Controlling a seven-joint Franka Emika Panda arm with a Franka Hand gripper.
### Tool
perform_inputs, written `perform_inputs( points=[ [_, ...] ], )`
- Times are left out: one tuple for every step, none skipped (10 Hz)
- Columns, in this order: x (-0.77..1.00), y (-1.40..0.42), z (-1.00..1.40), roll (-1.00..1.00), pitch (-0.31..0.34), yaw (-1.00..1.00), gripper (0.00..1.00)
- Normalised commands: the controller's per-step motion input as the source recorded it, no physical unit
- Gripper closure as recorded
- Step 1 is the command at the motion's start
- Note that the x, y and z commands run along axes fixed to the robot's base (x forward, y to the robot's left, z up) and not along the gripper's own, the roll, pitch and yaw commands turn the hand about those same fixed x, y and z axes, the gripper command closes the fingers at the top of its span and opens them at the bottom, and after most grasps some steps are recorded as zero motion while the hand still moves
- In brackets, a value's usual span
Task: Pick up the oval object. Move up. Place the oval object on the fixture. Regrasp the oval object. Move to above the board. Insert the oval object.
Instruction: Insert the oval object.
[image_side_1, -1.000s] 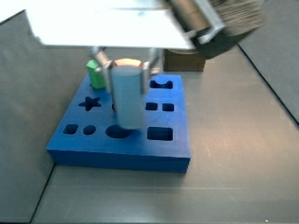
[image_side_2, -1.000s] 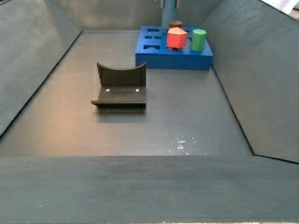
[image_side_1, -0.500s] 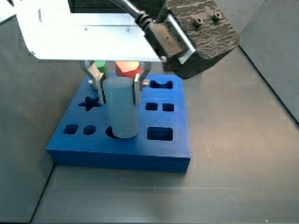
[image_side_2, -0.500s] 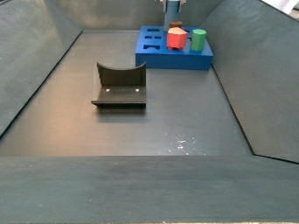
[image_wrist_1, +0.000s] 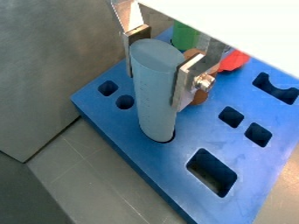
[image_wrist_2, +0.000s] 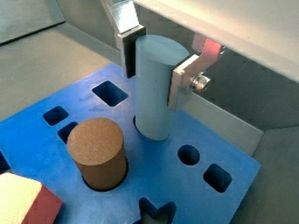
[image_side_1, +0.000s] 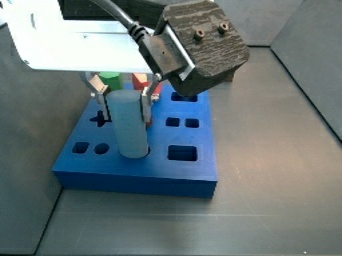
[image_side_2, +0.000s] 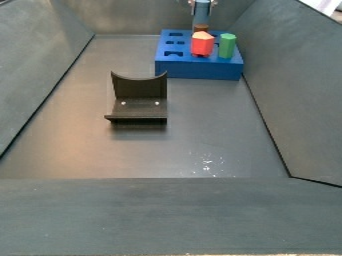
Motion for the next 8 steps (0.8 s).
perform_inputs(
  points=[
    [0.0, 0.0, -0.49, 0.0, 0.0, -0.07, 1.0],
    [0.13, -0.14, -0.69, 0.0, -0.009, -0.13, 1.0],
    [0.14, -0.22, -0.89, 0.01, -0.057, -0.13, 1.0],
    [0.2, -0.27, -0.97, 0.03, -0.06, -0.17, 1.0],
    [0.2, -0.31, -0.96, 0.06, -0.067, -0.18, 1.0],
    [0.21, -0.25, -0.81, 0.0, -0.034, -0.19, 1.0],
    [0.01, 0.0, -0.22, -0.19, -0.02, -0.02, 1.0],
    [0.0, -0.01, 0.0, 0.0, 0.0, 0.0, 1.0]
  ],
)
